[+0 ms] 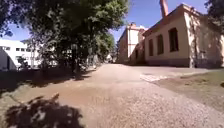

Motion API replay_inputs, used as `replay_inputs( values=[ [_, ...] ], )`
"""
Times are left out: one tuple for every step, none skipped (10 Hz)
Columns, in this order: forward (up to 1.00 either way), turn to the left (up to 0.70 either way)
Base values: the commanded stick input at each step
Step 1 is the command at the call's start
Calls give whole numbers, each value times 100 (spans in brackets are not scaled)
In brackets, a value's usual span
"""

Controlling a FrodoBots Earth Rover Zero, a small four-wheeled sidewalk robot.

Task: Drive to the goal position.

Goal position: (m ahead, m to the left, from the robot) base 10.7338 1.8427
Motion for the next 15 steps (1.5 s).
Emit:
replay_inputs(
  values=[
    [60, 0],
    [60, 0],
    [60, 0],
    [60, 0],
    [60, 0],
    [60, 0],
    [60, 0],
    [60, 0],
    [60, 0],
    [60, 0],
    [60, 0],
    [60, 0],
    [60, 0],
    [60, 0],
    [60, 0]
  ],
)
